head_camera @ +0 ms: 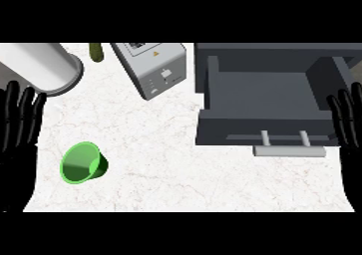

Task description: Pick up the cup, place it into the drawer and close the drawer

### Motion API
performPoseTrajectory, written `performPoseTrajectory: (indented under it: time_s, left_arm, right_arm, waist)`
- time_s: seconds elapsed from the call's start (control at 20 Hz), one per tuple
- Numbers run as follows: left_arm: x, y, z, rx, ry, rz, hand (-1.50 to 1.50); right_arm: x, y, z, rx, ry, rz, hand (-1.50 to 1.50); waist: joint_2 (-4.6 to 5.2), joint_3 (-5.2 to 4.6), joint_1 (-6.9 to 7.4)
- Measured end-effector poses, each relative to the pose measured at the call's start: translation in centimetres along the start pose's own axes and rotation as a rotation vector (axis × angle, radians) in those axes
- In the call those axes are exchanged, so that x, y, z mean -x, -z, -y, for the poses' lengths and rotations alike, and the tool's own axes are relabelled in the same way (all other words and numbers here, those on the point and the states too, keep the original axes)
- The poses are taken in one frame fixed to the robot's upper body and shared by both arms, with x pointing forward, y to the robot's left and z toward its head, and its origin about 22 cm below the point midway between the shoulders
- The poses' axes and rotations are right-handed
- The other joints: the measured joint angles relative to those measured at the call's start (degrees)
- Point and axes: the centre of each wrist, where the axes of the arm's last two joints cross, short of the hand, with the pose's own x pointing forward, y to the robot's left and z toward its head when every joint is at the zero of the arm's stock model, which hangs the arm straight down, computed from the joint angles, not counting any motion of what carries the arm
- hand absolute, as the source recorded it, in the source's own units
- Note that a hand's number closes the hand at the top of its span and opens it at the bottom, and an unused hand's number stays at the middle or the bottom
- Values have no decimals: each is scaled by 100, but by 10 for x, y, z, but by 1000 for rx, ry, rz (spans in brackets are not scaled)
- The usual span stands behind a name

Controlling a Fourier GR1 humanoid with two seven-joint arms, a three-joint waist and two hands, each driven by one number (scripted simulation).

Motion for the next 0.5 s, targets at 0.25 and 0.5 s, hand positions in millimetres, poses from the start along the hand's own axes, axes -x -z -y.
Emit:
performPoseTrajectory:
  time_s: [0.25,0.5]
  left_arm:
    - [-5,-5,-15,65,-9,14,-150]
    - [4,-22,-23,101,-155,-59,-150]
  right_arm:
    - [-1,0,-6,-35,16,0,-150]
    - [0,5,-12,-98,90,-33,-150]
  waist:
    - [-106,-9,-29]
    - [-136,-13,-18]
